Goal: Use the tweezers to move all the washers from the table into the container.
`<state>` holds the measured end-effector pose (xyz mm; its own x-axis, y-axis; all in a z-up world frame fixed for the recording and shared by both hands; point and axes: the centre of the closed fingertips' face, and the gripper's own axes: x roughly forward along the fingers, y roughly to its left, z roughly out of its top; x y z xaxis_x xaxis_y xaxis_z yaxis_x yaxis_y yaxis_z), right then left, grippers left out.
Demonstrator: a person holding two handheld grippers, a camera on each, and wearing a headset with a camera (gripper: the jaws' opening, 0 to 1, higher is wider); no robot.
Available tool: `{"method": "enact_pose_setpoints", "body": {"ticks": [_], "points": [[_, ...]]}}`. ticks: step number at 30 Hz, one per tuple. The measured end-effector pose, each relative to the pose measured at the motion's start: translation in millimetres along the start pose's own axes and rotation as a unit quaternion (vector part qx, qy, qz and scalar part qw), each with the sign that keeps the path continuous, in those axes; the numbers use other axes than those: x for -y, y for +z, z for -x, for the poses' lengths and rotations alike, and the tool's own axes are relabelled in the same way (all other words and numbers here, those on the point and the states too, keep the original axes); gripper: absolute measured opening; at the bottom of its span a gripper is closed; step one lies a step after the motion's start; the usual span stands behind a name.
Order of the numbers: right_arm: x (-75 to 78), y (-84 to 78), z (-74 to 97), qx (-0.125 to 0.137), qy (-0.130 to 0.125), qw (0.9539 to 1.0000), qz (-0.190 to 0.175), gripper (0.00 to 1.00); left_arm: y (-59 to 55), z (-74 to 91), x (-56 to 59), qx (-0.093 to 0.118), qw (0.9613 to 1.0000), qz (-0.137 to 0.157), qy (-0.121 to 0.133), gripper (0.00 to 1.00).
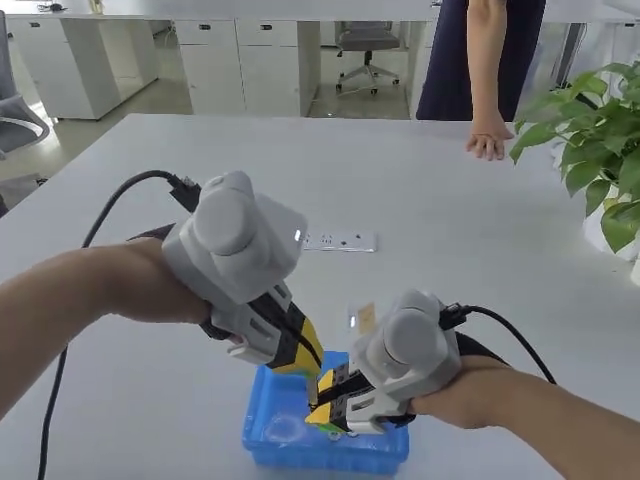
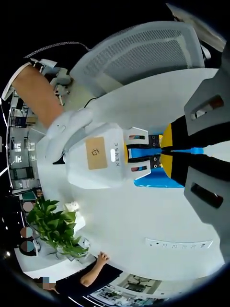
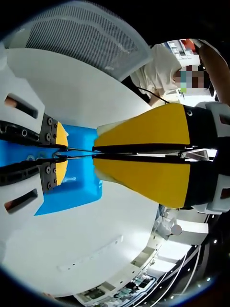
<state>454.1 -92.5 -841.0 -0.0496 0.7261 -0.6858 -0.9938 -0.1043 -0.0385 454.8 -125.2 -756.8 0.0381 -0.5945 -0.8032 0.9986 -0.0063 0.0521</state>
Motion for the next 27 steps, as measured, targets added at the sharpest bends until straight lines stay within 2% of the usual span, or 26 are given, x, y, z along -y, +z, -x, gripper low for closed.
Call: {"method": "enact_pose_setpoints", "body": {"ticks": [15, 22, 27], "points": [[3.9, -18.3, -12.2, -0.019, 0.012, 0.9997, -0.009, 0.10, -11.6, -18.9, -6.0, 0.002, 0.9999, 0.010, -0.001, 0.04], [1.1, -22.7, -17.9, -0.027, 0.020, 0.9994, -0.008, 0.10, -17.8, -23.0, -5.2, 0.002, 0.9999, 0.016, -0.003, 0.04], [2.4, -23.4, -17.8, -0.027, 0.019, 0.9994, -0.010, 0.10, -18.0, -23.0, -6.6, 0.005, 0.9998, 0.019, 0.000, 0.04]]}}
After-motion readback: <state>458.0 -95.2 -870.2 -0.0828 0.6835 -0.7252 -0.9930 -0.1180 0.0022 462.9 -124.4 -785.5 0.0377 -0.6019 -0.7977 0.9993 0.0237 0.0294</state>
